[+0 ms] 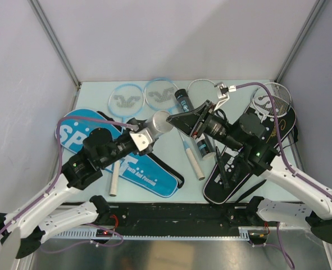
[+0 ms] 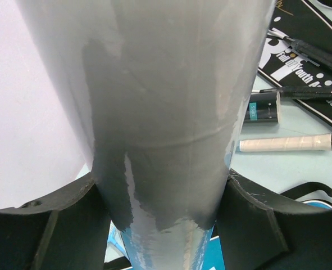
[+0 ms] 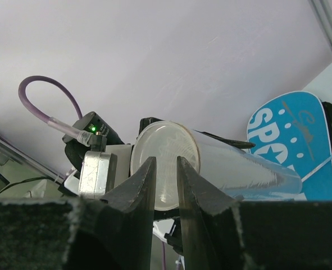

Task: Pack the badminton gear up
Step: Close the lid on the shuttle tube.

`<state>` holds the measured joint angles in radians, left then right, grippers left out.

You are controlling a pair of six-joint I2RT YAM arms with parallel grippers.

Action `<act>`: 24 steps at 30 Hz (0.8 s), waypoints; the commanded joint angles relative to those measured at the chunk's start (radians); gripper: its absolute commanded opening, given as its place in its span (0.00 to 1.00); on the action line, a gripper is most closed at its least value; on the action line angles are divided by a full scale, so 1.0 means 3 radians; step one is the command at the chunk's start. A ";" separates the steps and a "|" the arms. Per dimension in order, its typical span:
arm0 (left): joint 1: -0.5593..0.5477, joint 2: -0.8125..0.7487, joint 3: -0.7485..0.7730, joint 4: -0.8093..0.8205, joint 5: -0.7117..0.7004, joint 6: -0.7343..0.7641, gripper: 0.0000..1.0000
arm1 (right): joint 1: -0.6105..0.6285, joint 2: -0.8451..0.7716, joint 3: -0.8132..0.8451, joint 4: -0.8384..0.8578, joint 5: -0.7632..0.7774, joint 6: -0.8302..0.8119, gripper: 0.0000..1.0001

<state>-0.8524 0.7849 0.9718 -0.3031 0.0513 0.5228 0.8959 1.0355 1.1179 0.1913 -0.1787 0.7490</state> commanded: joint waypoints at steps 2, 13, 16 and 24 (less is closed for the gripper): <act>-0.0022 -0.0083 0.0054 0.0462 0.0118 0.0002 0.45 | -0.0021 0.0046 0.0198 -0.0244 0.0041 -0.0193 0.26; -0.0022 0.0028 0.0197 0.0519 0.0152 0.0127 0.43 | 0.0073 0.0328 0.0214 -0.0975 0.0386 -0.0238 0.25; -0.0022 0.0025 0.0181 0.0657 0.0151 0.0186 0.42 | 0.0088 0.0397 0.0209 -0.1108 0.0356 -0.0186 0.24; 0.0016 0.0078 0.0266 0.0773 0.0141 0.0306 0.42 | 0.0096 0.0467 0.0171 -0.1263 0.0301 -0.0176 0.24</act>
<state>-0.8410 0.8249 0.9707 -0.3519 0.0208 0.5545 0.9100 1.1168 1.1919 0.0166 -0.0853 0.7078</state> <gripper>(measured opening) 0.667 0.243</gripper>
